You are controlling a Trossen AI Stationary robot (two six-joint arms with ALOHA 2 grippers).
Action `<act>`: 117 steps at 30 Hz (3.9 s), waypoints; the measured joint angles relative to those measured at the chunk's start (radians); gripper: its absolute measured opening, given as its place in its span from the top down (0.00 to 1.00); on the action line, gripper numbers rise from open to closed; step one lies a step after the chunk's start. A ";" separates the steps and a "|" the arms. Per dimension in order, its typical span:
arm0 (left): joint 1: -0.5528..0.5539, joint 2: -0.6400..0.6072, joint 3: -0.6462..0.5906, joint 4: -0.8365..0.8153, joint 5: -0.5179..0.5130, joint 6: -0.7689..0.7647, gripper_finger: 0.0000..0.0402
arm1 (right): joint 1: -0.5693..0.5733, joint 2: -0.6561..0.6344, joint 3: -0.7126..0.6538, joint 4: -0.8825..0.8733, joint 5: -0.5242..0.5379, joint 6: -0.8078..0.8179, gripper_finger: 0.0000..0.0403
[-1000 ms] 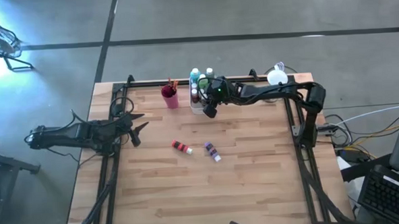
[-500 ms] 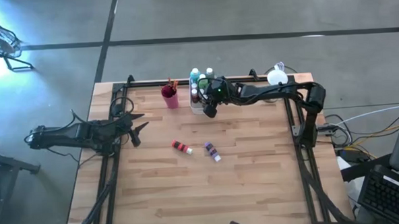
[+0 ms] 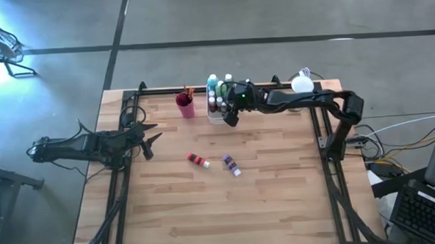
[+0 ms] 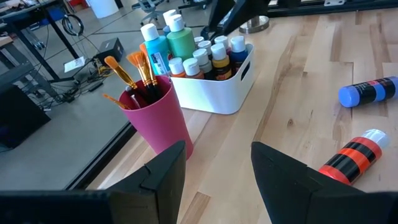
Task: Pick & Place Paint Supplies
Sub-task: Put the violet paint bottle into the white bin
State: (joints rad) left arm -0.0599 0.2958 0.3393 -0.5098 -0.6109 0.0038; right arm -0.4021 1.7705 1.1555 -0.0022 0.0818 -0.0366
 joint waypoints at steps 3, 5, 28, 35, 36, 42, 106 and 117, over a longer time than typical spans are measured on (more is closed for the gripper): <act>0.000 0.000 0.000 0.000 0.000 0.000 0.53 | 0.016 -0.030 0.000 -0.003 0.000 -0.011 0.55; 0.000 0.000 0.000 0.000 0.000 0.000 0.53 | 0.032 -0.059 0.000 -0.003 -0.002 -0.023 0.54; 0.000 0.000 0.000 0.000 0.000 0.000 0.53 | 0.372 -0.198 0.177 -0.319 0.296 -0.189 0.65; 0.000 0.000 0.000 0.000 0.000 0.000 0.53 | 0.369 -0.093 0.405 -0.805 0.033 0.250 0.66; 0.000 0.000 0.000 -0.001 0.000 0.000 0.53 | 0.365 -0.071 0.424 -0.847 -0.017 0.297 0.65; 0.000 0.000 0.000 0.000 0.000 0.000 0.53 | 0.349 0.049 0.489 -0.975 -0.257 0.501 0.57; 0.000 0.001 0.000 0.089 -0.008 -0.037 0.53 | 0.435 0.349 0.847 -1.483 0.184 -0.496 0.34; 0.000 0.002 0.000 0.146 0.027 -0.203 0.53 | 0.491 0.348 0.731 -1.396 0.262 -0.737 0.40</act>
State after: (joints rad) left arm -0.0597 0.2977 0.3389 -0.3634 -0.5842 -0.1997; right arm 0.0890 2.1181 1.8864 -1.3985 0.3435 -0.7740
